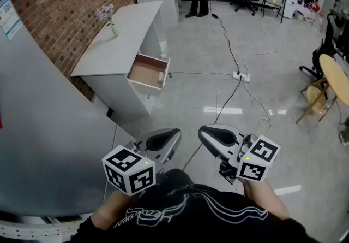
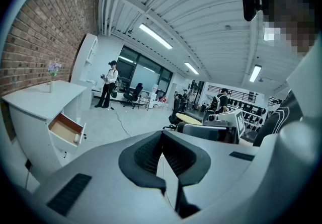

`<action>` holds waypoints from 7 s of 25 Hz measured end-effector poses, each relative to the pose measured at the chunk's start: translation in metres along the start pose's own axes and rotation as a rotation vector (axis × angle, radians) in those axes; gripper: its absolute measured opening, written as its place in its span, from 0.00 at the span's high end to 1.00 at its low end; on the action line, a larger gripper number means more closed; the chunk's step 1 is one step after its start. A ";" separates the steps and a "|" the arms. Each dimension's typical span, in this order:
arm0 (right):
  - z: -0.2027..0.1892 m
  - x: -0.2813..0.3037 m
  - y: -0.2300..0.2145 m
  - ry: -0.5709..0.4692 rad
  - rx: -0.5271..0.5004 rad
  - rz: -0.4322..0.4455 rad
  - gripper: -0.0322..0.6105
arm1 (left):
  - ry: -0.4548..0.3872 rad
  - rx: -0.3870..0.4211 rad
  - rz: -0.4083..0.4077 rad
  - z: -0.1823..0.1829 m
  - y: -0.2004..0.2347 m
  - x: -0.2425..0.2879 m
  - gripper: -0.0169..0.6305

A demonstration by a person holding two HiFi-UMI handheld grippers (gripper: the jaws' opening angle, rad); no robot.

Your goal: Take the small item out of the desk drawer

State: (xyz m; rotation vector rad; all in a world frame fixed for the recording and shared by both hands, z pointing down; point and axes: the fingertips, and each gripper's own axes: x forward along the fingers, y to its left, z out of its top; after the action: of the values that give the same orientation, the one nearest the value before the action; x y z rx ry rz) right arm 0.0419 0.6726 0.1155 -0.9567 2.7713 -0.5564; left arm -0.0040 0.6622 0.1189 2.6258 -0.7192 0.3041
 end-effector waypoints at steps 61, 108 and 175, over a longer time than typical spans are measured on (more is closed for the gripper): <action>0.053 0.378 -0.483 0.219 0.145 -0.120 0.86 | 0.069 -0.155 0.136 0.137 0.572 0.306 0.94; -0.083 0.521 -0.758 0.422 0.479 -0.017 0.86 | 0.654 -0.406 0.404 -0.161 0.892 0.471 0.67; -0.078 0.488 -0.680 0.474 0.387 -0.031 0.86 | 0.418 -0.445 0.384 -0.048 0.818 0.408 0.76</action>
State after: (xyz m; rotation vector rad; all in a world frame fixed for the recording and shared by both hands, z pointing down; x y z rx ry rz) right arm 0.0211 -0.1011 0.4425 -0.8645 2.8567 -1.4252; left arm -0.0949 -0.1411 0.5485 1.9141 -1.0009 0.6895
